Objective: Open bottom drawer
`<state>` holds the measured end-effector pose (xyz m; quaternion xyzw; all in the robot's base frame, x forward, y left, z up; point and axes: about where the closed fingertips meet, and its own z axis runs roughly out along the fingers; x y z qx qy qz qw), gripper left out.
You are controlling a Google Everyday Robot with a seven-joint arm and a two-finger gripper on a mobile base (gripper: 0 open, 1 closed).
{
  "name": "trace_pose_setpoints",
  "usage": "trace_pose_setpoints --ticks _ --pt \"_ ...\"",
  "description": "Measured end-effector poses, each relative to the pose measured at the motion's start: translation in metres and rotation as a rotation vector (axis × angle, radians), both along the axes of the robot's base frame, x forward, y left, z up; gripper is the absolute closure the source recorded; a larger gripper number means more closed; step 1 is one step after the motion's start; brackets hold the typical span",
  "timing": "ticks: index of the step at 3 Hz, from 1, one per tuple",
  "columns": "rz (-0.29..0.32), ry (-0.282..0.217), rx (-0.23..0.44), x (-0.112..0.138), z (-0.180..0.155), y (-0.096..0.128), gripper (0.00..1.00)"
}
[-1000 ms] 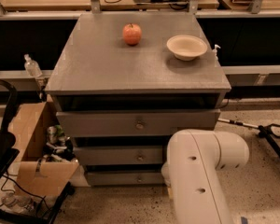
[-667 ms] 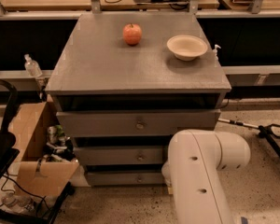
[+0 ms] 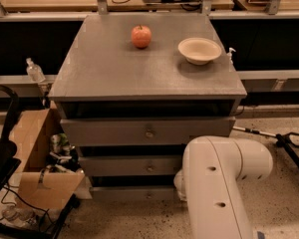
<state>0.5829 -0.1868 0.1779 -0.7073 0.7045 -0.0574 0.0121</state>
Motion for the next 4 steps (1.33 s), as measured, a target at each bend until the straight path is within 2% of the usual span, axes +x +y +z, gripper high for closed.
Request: trace_pose_setpoints --ticks 1,4 --pt "0.000 0.000 0.000 0.0000 0.0026 0.0000 1.00" --pt "0.000 0.000 0.000 -0.0001 0.0076 0.0000 1.00"
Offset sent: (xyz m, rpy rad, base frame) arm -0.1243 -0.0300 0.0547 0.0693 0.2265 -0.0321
